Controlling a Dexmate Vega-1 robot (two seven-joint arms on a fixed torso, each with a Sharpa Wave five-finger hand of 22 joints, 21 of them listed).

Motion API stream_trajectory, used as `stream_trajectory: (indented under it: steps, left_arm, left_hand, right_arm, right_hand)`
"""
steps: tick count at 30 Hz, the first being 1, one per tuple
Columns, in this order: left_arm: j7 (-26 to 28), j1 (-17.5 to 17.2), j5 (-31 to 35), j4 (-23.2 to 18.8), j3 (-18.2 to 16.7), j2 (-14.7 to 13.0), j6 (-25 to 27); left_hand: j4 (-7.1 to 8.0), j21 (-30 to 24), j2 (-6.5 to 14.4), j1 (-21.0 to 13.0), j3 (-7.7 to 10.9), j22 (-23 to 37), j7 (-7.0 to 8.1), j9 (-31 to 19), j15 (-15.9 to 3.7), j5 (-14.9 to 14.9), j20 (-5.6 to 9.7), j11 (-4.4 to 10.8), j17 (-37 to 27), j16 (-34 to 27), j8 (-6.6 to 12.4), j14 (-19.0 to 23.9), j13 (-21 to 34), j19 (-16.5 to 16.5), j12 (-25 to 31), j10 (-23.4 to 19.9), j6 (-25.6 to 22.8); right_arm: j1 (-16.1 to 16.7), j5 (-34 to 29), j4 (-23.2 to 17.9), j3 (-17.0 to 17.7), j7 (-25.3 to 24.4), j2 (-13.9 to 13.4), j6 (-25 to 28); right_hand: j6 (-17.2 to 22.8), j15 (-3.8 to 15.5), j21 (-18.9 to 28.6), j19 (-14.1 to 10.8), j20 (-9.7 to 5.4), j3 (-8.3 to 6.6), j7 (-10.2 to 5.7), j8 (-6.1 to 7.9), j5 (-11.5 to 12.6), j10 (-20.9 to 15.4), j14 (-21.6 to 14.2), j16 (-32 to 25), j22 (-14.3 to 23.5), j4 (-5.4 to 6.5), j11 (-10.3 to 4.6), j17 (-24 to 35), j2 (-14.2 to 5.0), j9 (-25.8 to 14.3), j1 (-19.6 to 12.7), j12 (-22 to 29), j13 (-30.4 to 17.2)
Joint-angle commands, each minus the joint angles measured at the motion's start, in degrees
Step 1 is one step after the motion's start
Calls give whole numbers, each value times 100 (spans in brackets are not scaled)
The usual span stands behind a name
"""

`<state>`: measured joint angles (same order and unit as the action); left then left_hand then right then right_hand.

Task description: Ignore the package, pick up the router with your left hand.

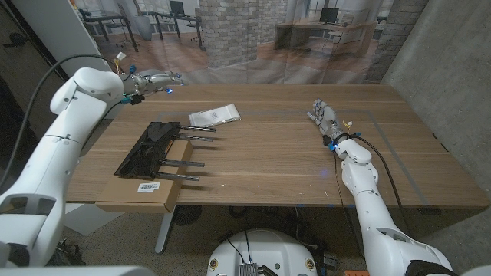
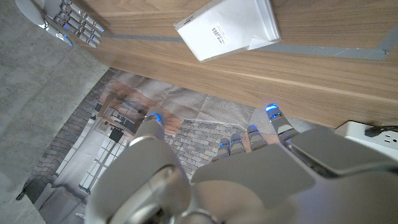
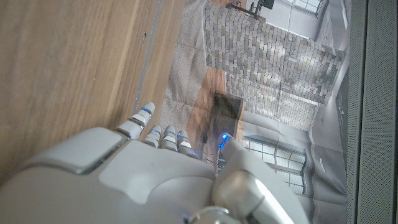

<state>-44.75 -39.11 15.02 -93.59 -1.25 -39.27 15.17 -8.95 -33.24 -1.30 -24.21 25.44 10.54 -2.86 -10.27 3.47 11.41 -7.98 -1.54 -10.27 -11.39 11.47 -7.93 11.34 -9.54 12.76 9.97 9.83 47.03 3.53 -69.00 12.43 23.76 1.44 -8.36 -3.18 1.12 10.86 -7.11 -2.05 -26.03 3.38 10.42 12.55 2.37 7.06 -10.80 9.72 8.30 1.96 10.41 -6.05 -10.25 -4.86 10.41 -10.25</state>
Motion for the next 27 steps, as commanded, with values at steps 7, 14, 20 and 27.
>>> stream_trajectory:
  steps: [7,14,20,27]
  left_arm:
    - [-778,776,233,606,662,-316,-91]
    - [-1088,1052,368,824,916,-362,-167]
    - [-1259,1217,506,948,1079,-380,-270]
    - [-1549,1398,664,1027,1258,-404,-275]
  left_hand:
    - [-93,32,16,-297,57,5,-83,-24,24,30,65,-38,-15,16,7,24,21,35,-4,22,22]
    - [-120,62,45,-501,106,1,-138,-28,44,51,53,-68,-16,31,-8,-10,26,58,-19,60,87]
    - [-140,93,69,-749,161,-4,-199,-31,100,75,50,-115,-16,40,-20,-38,33,103,-32,103,162]
    - [-149,151,79,-1053,215,-6,-254,-36,154,95,26,-140,-17,66,-41,-131,43,101,-62,210,298]
  right_arm:
    - [-125,-6,234,-14,-50,-7,-65]
    - [-174,-6,331,-20,-72,-10,-90]
    - [-200,-2,385,-23,-88,-10,-104]
    - [-193,8,382,-20,-101,-5,-107]
  right_hand:
    - [-4,-41,35,-71,-135,4,46,50,54,9,10,-22,16,-19,26,-2,-195,-25,65,46,-26]
    - [0,-41,36,-75,-131,5,45,50,55,6,3,-24,16,-17,22,0,-194,-25,71,46,-26]
    - [2,-41,37,-81,-129,6,44,50,55,0,-1,-25,16,-16,23,0,-192,-25,75,47,-26]
    - [11,-41,38,-88,-127,3,52,53,57,-9,-6,-24,16,-20,31,-2,-191,-25,74,49,-26]
